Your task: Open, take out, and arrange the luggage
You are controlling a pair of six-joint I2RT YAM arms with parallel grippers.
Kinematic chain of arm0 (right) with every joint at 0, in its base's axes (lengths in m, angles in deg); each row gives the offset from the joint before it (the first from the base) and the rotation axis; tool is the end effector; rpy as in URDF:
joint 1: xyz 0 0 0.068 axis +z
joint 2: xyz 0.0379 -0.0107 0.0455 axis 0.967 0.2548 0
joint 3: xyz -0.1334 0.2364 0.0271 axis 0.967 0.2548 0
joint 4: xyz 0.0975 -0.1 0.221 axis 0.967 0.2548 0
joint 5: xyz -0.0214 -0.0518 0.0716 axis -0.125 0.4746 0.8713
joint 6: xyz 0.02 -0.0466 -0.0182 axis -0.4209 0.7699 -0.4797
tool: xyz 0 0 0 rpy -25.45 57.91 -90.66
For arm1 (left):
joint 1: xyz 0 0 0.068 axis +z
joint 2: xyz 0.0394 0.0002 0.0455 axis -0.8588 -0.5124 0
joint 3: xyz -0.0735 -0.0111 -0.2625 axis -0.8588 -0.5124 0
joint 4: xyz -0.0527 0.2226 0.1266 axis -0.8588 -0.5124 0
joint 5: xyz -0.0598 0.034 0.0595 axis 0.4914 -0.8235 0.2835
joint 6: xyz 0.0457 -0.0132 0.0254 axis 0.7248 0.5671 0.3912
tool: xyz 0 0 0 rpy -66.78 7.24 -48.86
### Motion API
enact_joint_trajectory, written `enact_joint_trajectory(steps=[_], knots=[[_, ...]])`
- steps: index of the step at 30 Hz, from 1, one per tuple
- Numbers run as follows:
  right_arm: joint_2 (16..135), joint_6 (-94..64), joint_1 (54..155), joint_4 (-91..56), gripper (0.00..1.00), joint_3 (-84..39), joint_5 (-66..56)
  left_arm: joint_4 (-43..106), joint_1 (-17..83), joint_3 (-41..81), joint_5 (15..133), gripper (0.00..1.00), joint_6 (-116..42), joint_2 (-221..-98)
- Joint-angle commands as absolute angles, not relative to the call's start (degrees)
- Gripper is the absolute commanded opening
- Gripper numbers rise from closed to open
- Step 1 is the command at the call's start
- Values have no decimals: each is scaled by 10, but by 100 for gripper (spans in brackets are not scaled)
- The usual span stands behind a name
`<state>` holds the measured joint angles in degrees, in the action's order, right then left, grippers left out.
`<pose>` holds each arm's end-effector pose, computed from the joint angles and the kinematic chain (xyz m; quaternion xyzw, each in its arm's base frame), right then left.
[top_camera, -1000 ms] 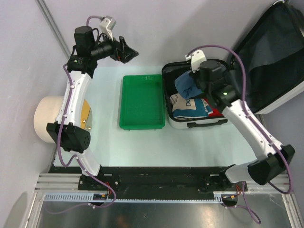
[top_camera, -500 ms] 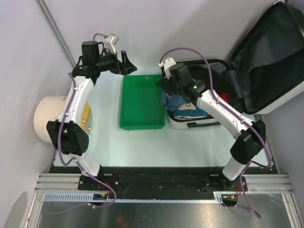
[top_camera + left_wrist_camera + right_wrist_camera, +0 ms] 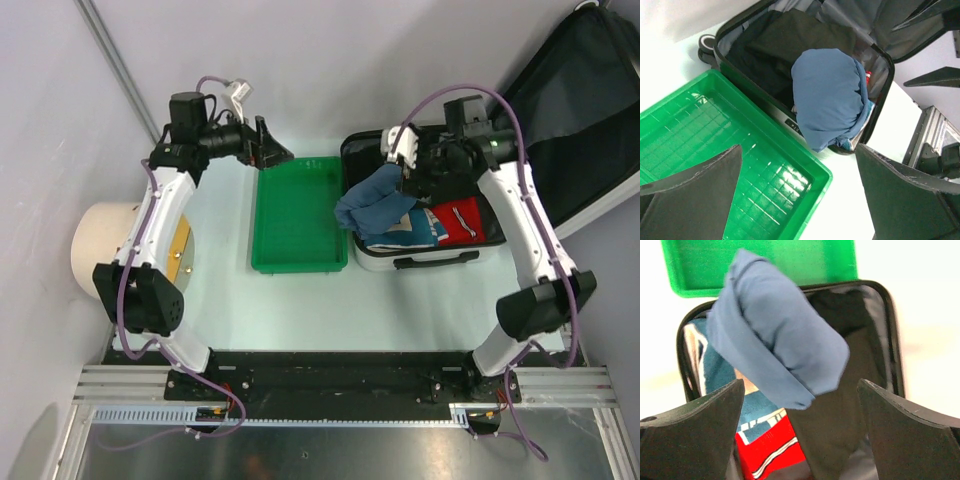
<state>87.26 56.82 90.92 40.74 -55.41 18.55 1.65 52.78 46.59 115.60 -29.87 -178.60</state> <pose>0.3134 0.1069 0.4291 -0.6537 0.6057 0.0607 0.4495 0.3652 -0.0682 0.4147 0.2446 0.7558 -0.3956 0.4609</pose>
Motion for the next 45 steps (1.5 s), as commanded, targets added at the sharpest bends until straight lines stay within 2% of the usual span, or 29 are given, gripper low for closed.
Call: enact_joint_trajectory(steps=[1,10,13,16,17,19,21,22,23,24,25,28,29,32,35,45], knots=[[940,778,914,568,100,-618,272,26,528,442,1203,100,-267,-1756],[1011,826,951,543,100,-614,251,25,530,383,1198,100,-260,-1727],[1029,852,958,541,97,-606,232,24,534,371,1195,100,-260,-1723],[1039,850,962,538,87,-604,211,24,537,359,1195,100,-260,-1720],[1041,847,964,538,78,-603,195,24,538,357,1196,100,-260,-1717],[1042,835,969,537,71,-603,185,26,541,350,1200,100,-260,-1715],[1042,835,972,538,59,-602,176,22,542,344,1202,100,-260,-1712],[1042,841,973,540,32,-603,174,24,543,344,1209,100,-260,-1712],[1042,840,976,541,16,-604,169,24,545,343,1209,100,-260,-1712],[1041,836,979,534,2,-607,165,24,545,342,1211,100,-260,-1712],[1039,815,982,526,0,-610,160,24,549,342,1213,100,-260,-1709],[1027,729,994,438,0,-633,156,24,562,340,1216,100,-260,-1702],[1023,645,998,396,0,-638,148,24,566,340,1219,100,-260,-1701],[1008,506,1015,201,0,-644,122,24,590,342,1224,100,-271,-1698],[1017,451,1044,51,0,-651,88,24,627,344,1228,100,-277,-1696],[1133,392,1096,-224,0,-593,-6,25,659,336,1217,100,-270,-1681]])
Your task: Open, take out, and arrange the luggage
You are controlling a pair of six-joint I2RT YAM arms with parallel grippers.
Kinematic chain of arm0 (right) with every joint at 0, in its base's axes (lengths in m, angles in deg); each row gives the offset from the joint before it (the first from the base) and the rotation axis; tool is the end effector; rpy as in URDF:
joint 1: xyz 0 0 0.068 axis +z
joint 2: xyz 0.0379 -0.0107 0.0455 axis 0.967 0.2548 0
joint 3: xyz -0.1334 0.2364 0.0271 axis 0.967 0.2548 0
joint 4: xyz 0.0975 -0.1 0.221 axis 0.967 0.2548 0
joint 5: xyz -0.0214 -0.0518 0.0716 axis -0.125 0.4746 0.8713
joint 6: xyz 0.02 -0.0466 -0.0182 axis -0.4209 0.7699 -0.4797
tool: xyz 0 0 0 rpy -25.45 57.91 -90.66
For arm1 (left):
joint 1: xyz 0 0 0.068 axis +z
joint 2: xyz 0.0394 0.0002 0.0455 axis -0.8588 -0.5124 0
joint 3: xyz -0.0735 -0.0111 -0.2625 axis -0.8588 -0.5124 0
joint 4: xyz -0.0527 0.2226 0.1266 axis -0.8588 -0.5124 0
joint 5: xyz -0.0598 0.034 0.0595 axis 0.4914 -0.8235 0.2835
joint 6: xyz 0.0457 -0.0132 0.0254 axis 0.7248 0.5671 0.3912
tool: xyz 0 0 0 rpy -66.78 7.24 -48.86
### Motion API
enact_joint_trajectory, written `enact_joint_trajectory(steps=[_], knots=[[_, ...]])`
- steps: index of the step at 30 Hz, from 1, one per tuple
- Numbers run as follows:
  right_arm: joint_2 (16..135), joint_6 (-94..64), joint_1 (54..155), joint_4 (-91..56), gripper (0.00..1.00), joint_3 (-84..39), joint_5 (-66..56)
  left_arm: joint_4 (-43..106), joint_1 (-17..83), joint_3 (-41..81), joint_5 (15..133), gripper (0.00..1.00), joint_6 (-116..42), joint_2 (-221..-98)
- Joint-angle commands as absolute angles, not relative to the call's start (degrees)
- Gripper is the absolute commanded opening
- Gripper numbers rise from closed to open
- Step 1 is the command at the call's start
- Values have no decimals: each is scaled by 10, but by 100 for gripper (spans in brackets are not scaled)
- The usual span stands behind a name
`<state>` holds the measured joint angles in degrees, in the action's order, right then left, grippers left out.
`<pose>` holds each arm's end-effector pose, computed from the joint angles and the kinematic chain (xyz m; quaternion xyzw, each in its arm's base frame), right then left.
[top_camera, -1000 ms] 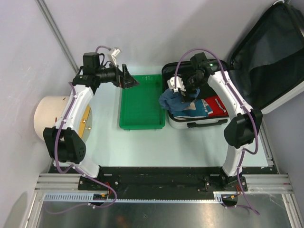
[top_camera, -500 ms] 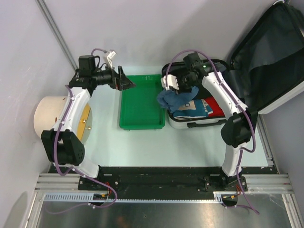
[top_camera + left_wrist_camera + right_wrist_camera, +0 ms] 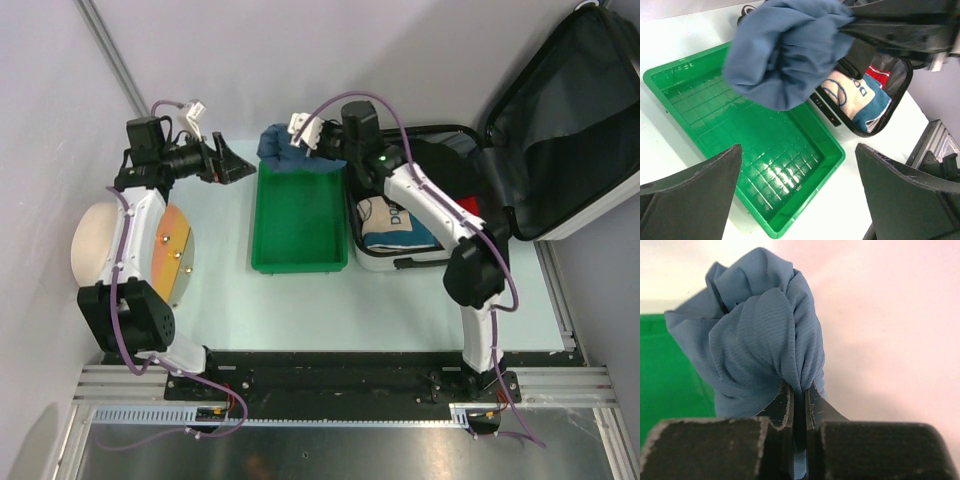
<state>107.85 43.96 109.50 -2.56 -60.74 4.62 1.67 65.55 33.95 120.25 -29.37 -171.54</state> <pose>0.3870 0.2761 0.3882 -0.6031 0.5113 0.0204 0.6119 0.3393 0.0088 0.3843 0.1628 0.7854 -0.3831 0.4581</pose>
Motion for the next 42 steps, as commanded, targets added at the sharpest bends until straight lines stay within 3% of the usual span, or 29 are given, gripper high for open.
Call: enact_joint_trajectory(steps=[1,11,12,13,16,22,32,36,42], knots=[[1148,389,1099,-245,0,-592,-13,25,659,332,1216,100,-267,-1680],[1305,423,1113,-377,0,-598,-66,24,666,286,1199,100,-259,-1665],[1312,421,1115,-374,5,-600,-66,23,666,285,1200,100,-260,-1665],[1311,416,1115,-370,26,-600,-70,24,666,283,1200,100,-260,-1667],[1271,379,1117,-330,57,-603,-52,24,666,280,1207,100,-260,-1669],[1132,299,1097,-150,79,-618,27,24,665,300,1215,100,-260,-1683],[1027,307,951,236,80,-635,75,24,635,360,1214,100,-262,-1734],[1034,273,935,291,78,-620,-4,24,613,366,1206,100,-267,-1746],[1015,256,925,300,75,-561,-8,23,586,366,1191,100,-268,-1745]])
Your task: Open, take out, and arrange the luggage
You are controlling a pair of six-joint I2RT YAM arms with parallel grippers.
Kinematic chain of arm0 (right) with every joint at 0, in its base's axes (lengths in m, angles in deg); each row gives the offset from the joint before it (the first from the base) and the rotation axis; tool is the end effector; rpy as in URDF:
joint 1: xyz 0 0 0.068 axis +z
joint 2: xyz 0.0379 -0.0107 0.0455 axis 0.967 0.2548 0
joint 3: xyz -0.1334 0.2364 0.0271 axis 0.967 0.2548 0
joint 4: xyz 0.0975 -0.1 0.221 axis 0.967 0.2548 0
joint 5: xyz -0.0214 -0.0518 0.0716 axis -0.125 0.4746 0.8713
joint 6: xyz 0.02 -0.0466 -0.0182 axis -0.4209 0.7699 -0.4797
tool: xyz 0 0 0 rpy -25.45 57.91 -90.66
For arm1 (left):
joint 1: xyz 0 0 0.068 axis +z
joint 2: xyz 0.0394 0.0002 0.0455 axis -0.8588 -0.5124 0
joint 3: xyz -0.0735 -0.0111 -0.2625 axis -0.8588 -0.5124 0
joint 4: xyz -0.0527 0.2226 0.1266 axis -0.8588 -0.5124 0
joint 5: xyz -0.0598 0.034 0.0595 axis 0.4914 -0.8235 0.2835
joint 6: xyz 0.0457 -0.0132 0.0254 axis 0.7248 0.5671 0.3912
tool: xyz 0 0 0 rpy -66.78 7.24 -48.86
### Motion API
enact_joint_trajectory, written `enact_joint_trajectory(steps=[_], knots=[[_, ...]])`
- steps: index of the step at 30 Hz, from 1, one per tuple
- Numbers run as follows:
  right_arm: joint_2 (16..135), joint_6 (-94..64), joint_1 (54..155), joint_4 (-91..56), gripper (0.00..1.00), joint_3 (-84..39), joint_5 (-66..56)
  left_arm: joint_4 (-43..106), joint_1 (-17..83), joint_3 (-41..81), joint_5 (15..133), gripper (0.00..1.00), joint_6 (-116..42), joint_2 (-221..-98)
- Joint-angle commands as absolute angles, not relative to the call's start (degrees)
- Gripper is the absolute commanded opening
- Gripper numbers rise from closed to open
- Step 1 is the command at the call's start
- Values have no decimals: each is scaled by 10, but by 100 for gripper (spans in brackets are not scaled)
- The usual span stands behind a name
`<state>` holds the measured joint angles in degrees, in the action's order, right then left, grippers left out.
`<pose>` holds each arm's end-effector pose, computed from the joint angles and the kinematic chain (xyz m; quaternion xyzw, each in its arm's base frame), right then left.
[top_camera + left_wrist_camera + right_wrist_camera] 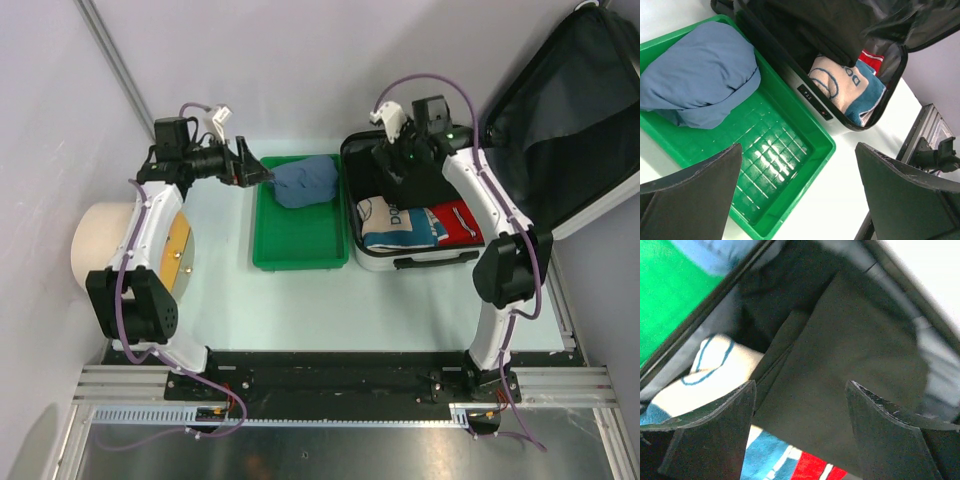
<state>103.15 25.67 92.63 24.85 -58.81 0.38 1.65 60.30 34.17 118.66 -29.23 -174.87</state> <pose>0.4090 0.1363 0.3665 -0.4319 0.7911 0.0371 0.4315 0.3546 -0.0214 0.3662 0.1821 0.7937 -0.3980 0.4225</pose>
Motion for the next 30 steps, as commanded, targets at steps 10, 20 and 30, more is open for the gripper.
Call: enact_joint_trajectory(steps=[10,20,30], knots=[[881,577,832,185,86,-301,61,24,575,351,1198,100,-270,-1743],[947,609,816,4,98,-262,80,24,572,367,1195,100,-284,-1759],[956,752,809,112,100,-262,177,24,572,373,1197,100,-287,-1753]])
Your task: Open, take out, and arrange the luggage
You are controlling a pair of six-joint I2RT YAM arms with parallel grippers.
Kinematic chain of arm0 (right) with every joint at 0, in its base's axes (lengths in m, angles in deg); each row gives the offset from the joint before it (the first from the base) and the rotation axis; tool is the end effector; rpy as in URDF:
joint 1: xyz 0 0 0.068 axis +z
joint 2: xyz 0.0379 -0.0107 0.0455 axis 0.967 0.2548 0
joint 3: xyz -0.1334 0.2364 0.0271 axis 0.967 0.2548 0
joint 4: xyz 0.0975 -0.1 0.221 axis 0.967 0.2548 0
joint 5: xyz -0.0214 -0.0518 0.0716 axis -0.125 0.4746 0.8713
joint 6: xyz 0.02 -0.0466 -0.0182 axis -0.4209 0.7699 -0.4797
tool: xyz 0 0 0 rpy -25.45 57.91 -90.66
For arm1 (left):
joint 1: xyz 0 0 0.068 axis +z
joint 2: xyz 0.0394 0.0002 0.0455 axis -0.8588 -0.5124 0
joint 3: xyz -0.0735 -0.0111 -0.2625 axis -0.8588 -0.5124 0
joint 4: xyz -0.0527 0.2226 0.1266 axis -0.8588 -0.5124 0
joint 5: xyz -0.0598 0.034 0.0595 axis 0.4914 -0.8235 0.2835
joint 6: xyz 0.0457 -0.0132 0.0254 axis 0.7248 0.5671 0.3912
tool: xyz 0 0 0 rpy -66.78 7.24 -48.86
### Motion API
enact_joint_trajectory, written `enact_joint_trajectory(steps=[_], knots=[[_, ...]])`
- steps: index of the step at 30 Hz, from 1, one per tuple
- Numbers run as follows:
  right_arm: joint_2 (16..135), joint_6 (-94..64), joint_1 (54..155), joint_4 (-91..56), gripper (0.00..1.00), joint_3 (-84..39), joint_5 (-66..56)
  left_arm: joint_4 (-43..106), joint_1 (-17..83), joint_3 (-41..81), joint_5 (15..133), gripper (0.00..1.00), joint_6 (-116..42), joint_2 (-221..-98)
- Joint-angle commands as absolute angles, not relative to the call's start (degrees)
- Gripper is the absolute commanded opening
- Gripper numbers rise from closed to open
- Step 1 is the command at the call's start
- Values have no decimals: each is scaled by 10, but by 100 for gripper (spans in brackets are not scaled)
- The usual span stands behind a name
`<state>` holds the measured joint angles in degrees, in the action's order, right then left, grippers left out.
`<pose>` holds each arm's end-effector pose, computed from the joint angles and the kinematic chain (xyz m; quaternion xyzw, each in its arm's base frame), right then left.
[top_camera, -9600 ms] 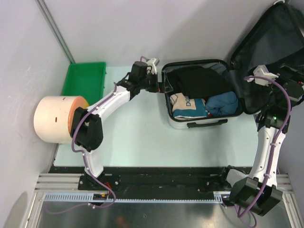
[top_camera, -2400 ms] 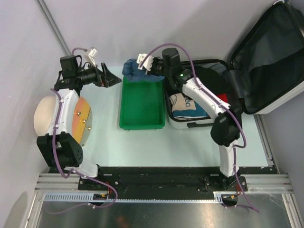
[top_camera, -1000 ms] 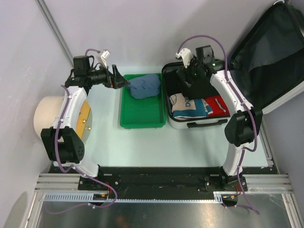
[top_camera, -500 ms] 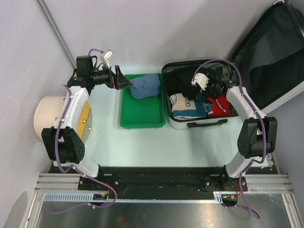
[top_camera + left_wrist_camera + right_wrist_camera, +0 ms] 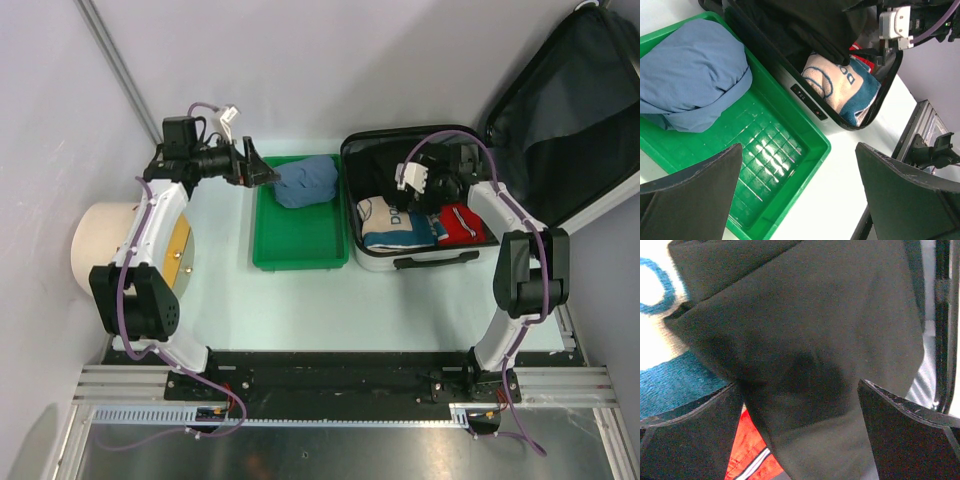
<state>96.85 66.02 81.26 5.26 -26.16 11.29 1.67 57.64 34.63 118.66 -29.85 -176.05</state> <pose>0.3966 0.0561 0.2519 -0.6443 0.6465 -0.0471 0.4059 0.3585 -0.0379 0.3619 0.1937 0.7929 -0.4110 0.4061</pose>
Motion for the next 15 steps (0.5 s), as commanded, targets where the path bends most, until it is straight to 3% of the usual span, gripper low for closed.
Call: enact_joint_trajectory(steps=[1,10,13,14,15], knots=[[955,758,808,120,100,-262,180,25,572,372,1197,100,-289,-1753],[942,770,821,111,100,-263,223,24,569,379,1195,100,-293,-1763],[954,725,824,53,83,-263,216,23,568,386,1194,100,-297,-1768],[956,718,824,26,69,-263,210,24,568,388,1194,100,-297,-1769],[956,710,824,13,62,-263,205,24,568,390,1194,100,-297,-1769]])
